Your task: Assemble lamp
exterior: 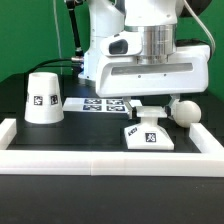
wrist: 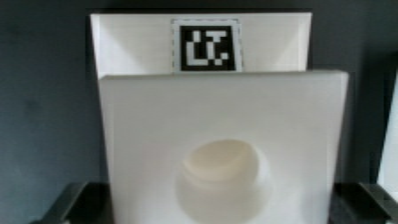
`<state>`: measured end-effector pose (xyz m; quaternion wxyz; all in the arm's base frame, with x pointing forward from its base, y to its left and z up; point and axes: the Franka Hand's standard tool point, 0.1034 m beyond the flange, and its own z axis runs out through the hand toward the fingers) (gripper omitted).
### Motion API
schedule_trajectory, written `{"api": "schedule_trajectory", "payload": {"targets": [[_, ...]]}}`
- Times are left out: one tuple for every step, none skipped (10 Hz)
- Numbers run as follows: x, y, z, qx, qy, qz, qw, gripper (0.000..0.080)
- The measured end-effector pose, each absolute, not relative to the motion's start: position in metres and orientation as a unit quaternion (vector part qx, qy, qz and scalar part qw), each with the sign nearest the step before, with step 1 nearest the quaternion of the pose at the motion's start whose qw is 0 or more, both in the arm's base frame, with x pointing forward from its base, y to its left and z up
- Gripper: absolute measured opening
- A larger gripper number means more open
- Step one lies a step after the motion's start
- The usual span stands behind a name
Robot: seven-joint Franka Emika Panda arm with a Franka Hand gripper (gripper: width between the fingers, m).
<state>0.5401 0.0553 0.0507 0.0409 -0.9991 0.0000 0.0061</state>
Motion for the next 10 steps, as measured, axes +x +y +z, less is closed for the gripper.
{"api": "schedule_trajectory", "payload": {"targets": [[0.54, 0.055, 0.051, -0.999, 0.0, 0.006, 0.041, 0.0537], [0.54, 0.055, 0.051, -0.999, -0.001, 0.006, 0.041, 0.0537], [0.544, 0.058, 0.051, -0.999, -0.01, 0.004, 0.042, 0.0537], [0.554, 0.066, 0.051, -0.999, -0.016, -0.002, 0.044, 0.0537], [0.564, 0.075, 0.051, -0.999, -0.022, -0.007, 0.046, 0.0537], [0.572, 0.082, 0.051, -0.998, -0.027, -0.012, 0.047, 0.0537], [0.582, 0.088, 0.051, -0.998, -0.031, -0.018, 0.049, 0.0537], [0.589, 0.092, 0.051, -0.998, -0.032, -0.023, 0.05, 0.0537], [0.594, 0.094, 0.051, -0.998, -0.034, -0.027, 0.05, 0.0537], [0.599, 0.096, 0.051, -0.998, -0.035, -0.031, 0.051, 0.0537]]}}
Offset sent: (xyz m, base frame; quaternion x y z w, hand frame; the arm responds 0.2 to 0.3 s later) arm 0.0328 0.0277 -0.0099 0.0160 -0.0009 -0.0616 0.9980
